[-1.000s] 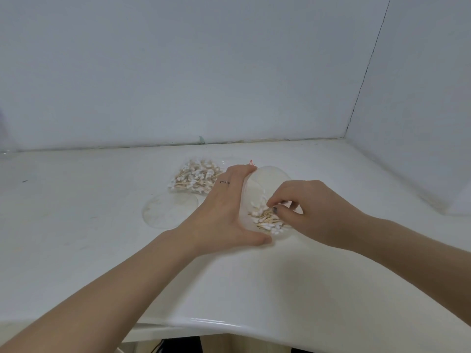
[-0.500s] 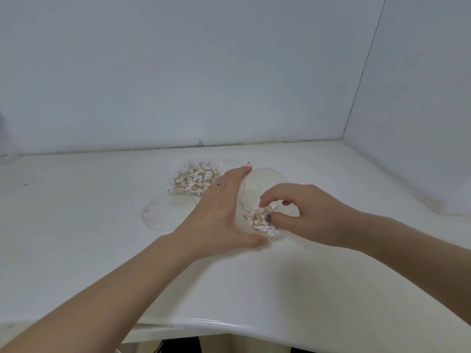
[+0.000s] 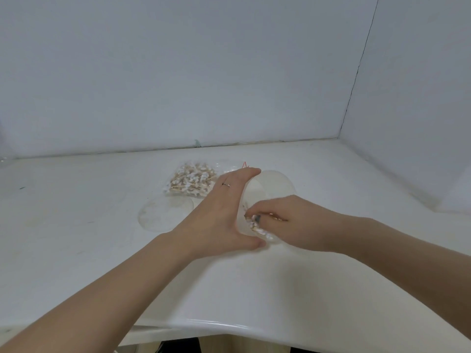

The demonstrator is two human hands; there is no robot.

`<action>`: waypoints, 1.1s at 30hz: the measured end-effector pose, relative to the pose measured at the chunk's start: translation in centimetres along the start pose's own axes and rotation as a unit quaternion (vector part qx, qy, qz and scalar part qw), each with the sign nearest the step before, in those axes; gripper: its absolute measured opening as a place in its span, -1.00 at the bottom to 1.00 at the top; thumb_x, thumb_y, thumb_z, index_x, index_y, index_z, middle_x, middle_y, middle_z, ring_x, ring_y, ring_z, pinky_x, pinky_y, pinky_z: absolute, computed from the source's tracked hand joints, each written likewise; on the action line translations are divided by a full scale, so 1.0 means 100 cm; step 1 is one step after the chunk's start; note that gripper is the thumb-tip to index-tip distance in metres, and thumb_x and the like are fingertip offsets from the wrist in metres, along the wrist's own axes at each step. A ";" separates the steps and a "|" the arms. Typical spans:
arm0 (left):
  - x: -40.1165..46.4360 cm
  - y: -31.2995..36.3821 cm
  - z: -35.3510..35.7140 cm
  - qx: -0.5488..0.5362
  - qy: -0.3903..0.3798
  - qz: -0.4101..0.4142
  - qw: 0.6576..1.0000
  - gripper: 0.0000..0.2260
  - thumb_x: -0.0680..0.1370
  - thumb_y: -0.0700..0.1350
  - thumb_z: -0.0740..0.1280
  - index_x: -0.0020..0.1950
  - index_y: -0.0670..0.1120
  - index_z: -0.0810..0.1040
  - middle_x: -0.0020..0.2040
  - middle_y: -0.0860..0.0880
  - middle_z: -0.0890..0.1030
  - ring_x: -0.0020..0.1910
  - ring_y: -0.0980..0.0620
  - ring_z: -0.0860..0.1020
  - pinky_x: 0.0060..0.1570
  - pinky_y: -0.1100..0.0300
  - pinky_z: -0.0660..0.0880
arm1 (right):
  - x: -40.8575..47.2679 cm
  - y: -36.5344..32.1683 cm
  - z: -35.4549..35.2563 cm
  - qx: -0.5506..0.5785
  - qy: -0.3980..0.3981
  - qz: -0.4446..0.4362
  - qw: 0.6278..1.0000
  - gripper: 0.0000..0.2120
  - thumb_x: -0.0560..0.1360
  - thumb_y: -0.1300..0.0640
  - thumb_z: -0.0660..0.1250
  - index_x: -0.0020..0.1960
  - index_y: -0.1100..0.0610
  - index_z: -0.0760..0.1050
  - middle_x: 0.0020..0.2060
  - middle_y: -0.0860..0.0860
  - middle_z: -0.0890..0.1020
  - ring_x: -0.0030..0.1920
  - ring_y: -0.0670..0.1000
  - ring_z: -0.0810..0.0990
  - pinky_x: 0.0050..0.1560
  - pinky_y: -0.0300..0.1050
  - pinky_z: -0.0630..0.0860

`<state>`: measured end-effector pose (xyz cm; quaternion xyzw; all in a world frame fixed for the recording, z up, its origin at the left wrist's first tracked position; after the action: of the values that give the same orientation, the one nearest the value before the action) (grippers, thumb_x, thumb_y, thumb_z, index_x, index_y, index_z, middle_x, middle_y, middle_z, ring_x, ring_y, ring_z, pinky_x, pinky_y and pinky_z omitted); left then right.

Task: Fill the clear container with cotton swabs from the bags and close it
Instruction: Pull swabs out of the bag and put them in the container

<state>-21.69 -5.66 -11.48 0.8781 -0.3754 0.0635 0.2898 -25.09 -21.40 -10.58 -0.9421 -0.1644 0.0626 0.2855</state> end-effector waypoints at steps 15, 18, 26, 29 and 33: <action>0.001 0.004 -0.001 0.013 -0.004 -0.002 1.000 0.06 0.30 0.10 0.63 0.60 0.15 0.02 0.58 0.16 0.12 0.53 0.29 0.00 0.43 0.31 0.10 | 0.007 -0.003 -0.017 -0.004 0.010 0.031 0.999 -0.76 0.54 0.21 0.26 0.05 -0.06 0.62 -0.23 -0.23 0.56 -0.27 -0.33 0.54 -0.27 -0.45 0.43; 0.001 0.002 -0.002 0.012 0.000 -0.004 1.000 0.05 0.30 0.12 0.63 0.60 0.16 0.01 0.59 0.17 0.11 0.54 0.26 0.01 0.44 0.29 0.11 | 0.010 -0.006 -0.014 0.019 -0.021 0.037 0.999 -0.85 0.52 0.07 0.33 0.03 -0.11 0.63 -0.06 -0.17 0.63 -0.04 -0.14 0.62 0.02 -0.22 0.58; -0.001 -0.001 -0.001 0.012 0.002 -0.007 1.000 0.07 0.31 0.13 0.63 0.60 0.19 -0.02 0.52 0.31 0.09 0.55 0.24 0.01 0.45 0.28 0.12 | 0.008 0.002 -0.023 -0.034 0.073 0.018 0.997 -0.77 0.50 0.31 0.26 -0.07 0.04 0.62 -0.31 -0.19 0.56 -0.33 -0.30 0.54 -0.34 -0.41 0.40; -0.001 -0.001 -0.001 0.010 0.001 -0.011 1.000 0.07 0.32 0.13 0.62 0.60 0.21 -0.04 0.56 0.27 0.08 0.56 0.23 0.01 0.44 0.27 0.13 | 0.006 0.001 -0.029 -0.082 0.114 -0.010 0.990 -0.74 0.53 0.31 0.23 -0.03 0.01 0.59 -0.19 -0.10 0.65 -0.21 -0.08 0.62 -0.22 -0.23 0.52; 0.000 -0.001 0.000 0.001 0.002 -0.013 1.000 0.07 0.32 0.12 0.63 0.61 0.20 -0.03 0.56 0.26 0.08 0.55 0.25 -0.01 0.43 0.27 0.12 | 0.001 -0.006 -0.025 -0.114 0.120 -0.056 0.985 -0.76 0.54 0.30 0.22 -0.01 0.02 0.57 -0.21 -0.10 0.63 -0.20 0.01 0.62 -0.15 -0.07 0.53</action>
<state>-21.59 -5.56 -11.50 0.8830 -0.3637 0.0616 0.2903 -24.66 -22.16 -8.15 -0.9583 -0.1878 -0.0865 0.1975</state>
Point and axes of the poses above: each hand's wrist, its own x-axis towards the middle knuckle, its own z-axis out of the palm, y = z × x, the point moved 4 cm from there along x, towards the middle knuckle
